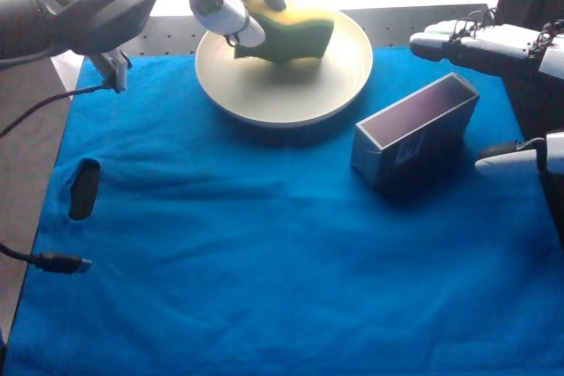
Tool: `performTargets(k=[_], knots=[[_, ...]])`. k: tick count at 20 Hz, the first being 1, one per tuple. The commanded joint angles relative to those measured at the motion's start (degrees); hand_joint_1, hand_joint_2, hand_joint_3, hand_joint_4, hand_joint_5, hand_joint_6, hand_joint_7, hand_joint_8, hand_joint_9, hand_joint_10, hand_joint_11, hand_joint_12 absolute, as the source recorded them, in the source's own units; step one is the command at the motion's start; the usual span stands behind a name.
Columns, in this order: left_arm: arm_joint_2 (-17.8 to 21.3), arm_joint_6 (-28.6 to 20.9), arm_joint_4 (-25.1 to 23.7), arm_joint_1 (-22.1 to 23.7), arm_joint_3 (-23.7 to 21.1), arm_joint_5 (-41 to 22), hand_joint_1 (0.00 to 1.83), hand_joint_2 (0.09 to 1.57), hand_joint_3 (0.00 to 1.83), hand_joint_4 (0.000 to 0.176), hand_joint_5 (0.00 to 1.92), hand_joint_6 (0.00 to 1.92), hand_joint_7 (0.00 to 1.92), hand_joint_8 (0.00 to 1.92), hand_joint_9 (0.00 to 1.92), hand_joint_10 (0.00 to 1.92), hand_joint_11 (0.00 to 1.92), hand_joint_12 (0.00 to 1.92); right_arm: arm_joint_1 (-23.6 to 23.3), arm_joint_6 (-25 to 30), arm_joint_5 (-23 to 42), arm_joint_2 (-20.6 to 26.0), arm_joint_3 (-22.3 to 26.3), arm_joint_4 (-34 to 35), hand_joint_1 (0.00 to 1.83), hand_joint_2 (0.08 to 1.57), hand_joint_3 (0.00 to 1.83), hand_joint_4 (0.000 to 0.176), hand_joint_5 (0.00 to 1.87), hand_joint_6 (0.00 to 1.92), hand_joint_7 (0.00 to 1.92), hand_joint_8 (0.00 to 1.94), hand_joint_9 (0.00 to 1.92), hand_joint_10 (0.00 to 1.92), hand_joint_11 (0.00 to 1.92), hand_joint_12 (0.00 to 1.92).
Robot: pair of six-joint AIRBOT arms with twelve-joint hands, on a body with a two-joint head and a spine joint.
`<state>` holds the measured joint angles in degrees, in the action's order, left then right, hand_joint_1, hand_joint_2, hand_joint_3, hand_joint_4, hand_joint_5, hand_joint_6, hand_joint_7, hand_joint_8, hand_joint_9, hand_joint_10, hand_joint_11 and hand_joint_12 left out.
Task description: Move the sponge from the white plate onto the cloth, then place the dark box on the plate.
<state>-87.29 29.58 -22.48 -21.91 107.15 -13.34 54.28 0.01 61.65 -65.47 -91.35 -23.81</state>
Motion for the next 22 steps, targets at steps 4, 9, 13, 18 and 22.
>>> performTargets(k=[4,9,13,18,22], knots=[[0.52,-0.57,0.75,-0.31,-0.70,-5.97,1.26,1.10,0.00,0.000,1.07,0.62,0.99,1.17,0.93,0.94,0.72,1.42,-0.76,0.83,5.98,-0.14,0.04,3.18,0.84,1.14,0.02,0.161,0.00,0.00,0.02,0.01,0.03,0.01,0.07,0.03],[6.10,-0.66,3.22,-0.37,-7.08,-14.18,1.38,1.10,0.00,0.000,1.08,0.53,0.97,1.05,0.96,1.26,0.73,1.22,-0.76,1.14,5.98,0.01,0.71,3.43,0.99,1.16,0.01,0.176,0.01,0.00,0.04,0.01,0.00,0.00,0.00,0.00],[16.46,5.28,4.55,0.59,-18.57,-22.51,1.38,1.10,0.00,0.000,1.04,0.69,0.99,0.94,0.91,1.28,0.58,1.34,-0.76,1.15,5.98,0.04,2.12,4.33,0.93,1.16,0.00,0.147,0.03,0.01,0.04,0.00,0.02,0.00,0.00,0.00],[32.83,5.37,4.30,-9.62,-35.74,-34.91,1.26,1.11,0.00,0.000,1.07,0.61,0.97,1.24,0.93,1.07,0.76,1.54,-0.76,1.15,6.67,1.56,4.62,4.60,0.80,1.17,0.00,0.176,0.01,0.00,0.04,0.00,0.03,0.00,0.03,0.01],[39.07,5.36,10.72,-23.70,-44.18,-41.87,1.27,1.11,0.00,0.000,1.10,0.47,0.96,1.29,0.92,1.50,0.83,1.72,-0.76,1.14,7.81,2.10,5.13,5.31,0.78,1.16,0.00,0.176,0.02,0.01,0.03,0.00,0.00,0.00,0.02,0.01]])
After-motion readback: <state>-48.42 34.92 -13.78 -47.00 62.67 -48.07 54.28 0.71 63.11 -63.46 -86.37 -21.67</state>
